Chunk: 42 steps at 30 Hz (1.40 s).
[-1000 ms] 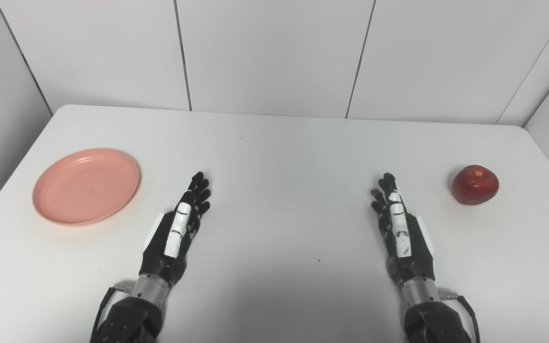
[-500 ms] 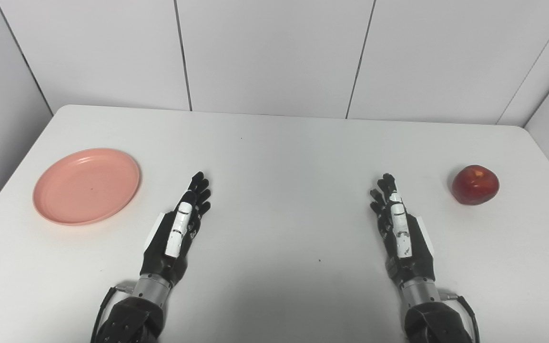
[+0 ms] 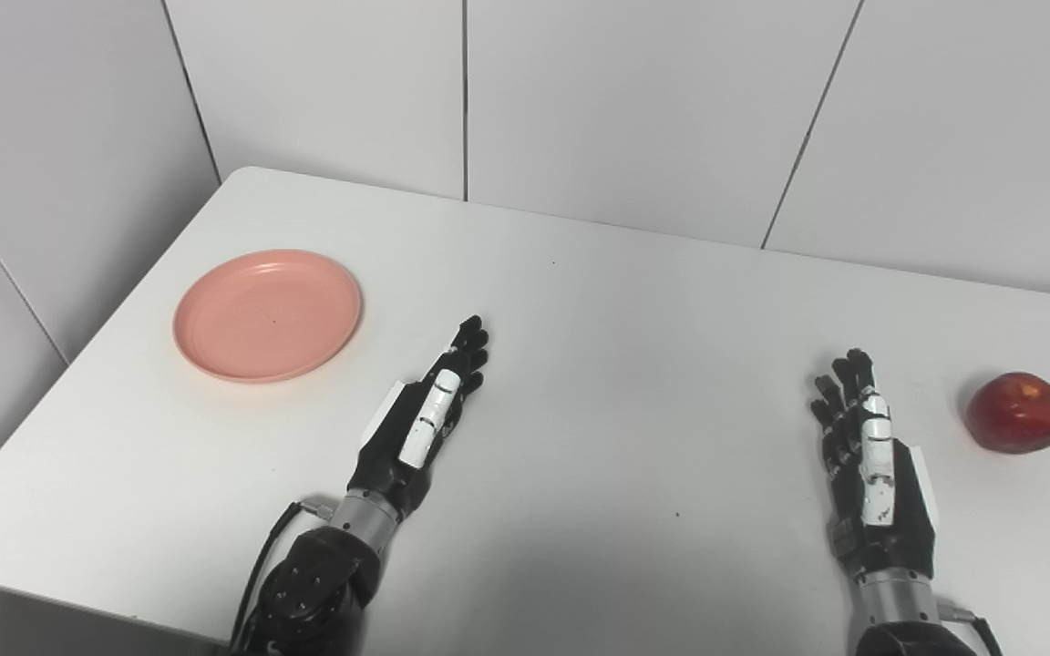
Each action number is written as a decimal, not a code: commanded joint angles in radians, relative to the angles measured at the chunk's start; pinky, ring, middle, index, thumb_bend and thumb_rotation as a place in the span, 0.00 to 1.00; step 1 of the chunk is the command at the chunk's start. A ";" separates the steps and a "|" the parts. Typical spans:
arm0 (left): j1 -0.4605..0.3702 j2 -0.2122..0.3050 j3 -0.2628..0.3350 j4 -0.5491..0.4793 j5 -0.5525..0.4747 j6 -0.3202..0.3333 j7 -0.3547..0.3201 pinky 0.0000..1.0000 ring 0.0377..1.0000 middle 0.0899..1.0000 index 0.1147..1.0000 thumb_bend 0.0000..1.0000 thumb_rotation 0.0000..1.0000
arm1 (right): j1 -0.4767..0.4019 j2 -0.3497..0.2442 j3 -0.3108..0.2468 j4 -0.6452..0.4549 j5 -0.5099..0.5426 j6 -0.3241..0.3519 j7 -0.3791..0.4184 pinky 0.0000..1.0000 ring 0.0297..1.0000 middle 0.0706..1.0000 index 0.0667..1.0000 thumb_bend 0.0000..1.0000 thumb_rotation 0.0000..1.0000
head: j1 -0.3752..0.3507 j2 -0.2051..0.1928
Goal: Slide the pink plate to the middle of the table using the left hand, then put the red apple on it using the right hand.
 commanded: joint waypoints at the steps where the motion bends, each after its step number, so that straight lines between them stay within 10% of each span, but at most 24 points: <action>1: 0.023 -0.034 -0.019 0.034 0.017 -0.029 0.010 1.00 1.00 1.00 1.00 0.52 1.00 | 0.039 -0.016 -0.016 0.075 0.011 -0.057 0.019 1.00 0.99 1.00 1.00 0.38 1.00 | 0.004 -0.005; 42: 0.005 -0.036 0.000 -0.004 0.012 -0.056 -0.008 1.00 0.99 1.00 0.99 0.52 1.00 | 0.031 -0.022 -0.016 0.140 0.046 -0.110 0.050 1.00 1.00 1.00 1.00 0.24 1.00 | 0.097 -0.090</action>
